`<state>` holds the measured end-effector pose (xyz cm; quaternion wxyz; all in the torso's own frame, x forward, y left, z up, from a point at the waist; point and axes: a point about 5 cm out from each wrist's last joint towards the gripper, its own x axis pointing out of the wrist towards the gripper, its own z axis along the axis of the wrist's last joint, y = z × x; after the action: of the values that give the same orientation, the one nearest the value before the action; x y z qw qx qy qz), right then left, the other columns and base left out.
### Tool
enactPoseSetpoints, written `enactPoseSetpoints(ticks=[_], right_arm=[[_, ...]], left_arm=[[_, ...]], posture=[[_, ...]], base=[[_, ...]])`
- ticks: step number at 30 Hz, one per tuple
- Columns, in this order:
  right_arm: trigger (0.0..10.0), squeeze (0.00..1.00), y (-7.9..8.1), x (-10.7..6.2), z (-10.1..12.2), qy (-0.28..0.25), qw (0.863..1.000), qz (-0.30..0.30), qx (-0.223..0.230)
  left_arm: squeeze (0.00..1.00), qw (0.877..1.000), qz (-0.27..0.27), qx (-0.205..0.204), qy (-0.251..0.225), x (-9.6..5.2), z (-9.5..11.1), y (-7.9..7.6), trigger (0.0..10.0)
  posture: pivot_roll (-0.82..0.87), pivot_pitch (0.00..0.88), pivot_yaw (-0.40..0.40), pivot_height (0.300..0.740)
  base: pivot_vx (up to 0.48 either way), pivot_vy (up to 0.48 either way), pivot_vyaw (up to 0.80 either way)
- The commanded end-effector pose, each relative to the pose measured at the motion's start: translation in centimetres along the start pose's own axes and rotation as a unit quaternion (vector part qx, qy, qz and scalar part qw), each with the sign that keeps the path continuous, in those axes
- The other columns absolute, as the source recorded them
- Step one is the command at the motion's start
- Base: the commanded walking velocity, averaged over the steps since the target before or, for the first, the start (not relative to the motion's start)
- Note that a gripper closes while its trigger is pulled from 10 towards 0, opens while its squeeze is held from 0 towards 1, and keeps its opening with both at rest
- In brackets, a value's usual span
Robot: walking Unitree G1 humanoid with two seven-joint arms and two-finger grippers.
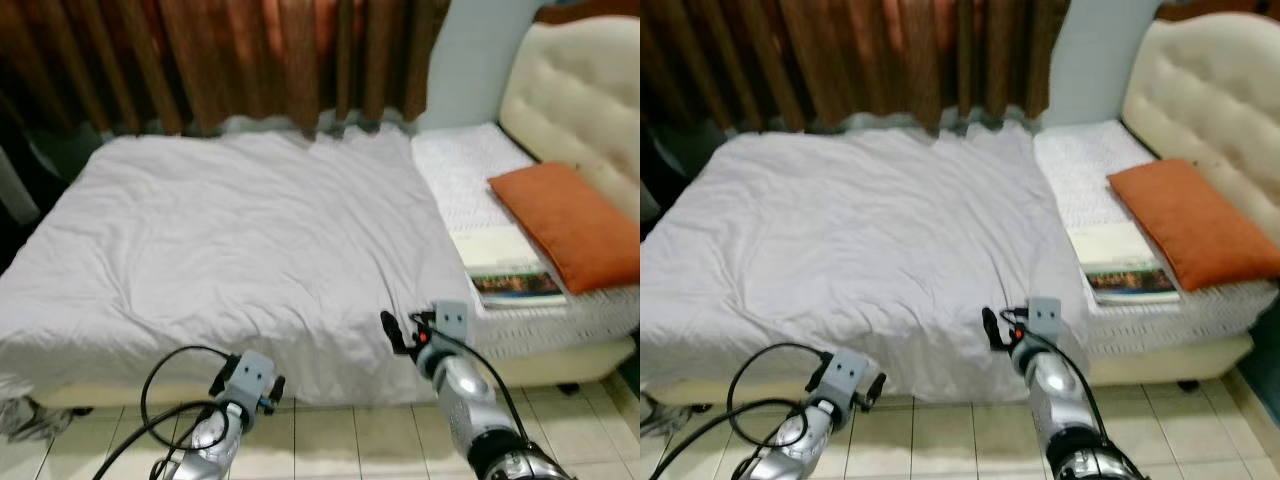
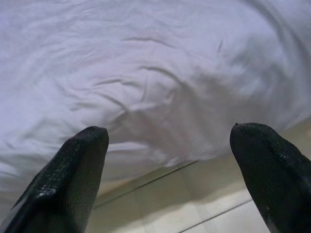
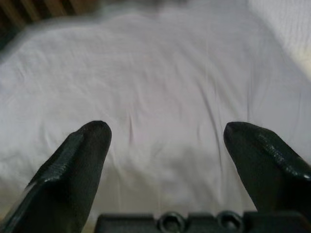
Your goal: Clean up the room
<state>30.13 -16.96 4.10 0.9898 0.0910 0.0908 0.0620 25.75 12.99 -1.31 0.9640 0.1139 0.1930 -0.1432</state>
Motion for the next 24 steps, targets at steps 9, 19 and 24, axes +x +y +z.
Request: enactPoseSetpoints(ticks=[9,19,24], right_arm=[[10.0,0.0,-1.7,-6.6,1.9,-0.053,0.998,-0.025,-0.021],[10.0,0.0,-1.9,-8.1,0.9,-0.007,0.999,-0.029,-0.038],[10.0,0.0,-1.5,-7.3,1.2,-0.001,0.999,-0.021,-0.038]], left_arm=[[0.0,0.942,0.133,-0.051,-0.303,-5.9,11.8,5.8,10.0],[0.0,0.943,0.153,-0.002,-0.294,-5.2,10.3,6.3,10.0],[0.0,0.96,0.143,-0.04,-0.237,-4.0,9.0,6.3,10.0]], posture=[[-0.07,0.0,0.04,0.74],[-0.08,0.0,0.017,0.74],[-0.08,0.0,0.02,0.74]], base=[[0.0,0.0,0.0],[0.0,0.0,0.0],[0.0,0.0,0.0]])
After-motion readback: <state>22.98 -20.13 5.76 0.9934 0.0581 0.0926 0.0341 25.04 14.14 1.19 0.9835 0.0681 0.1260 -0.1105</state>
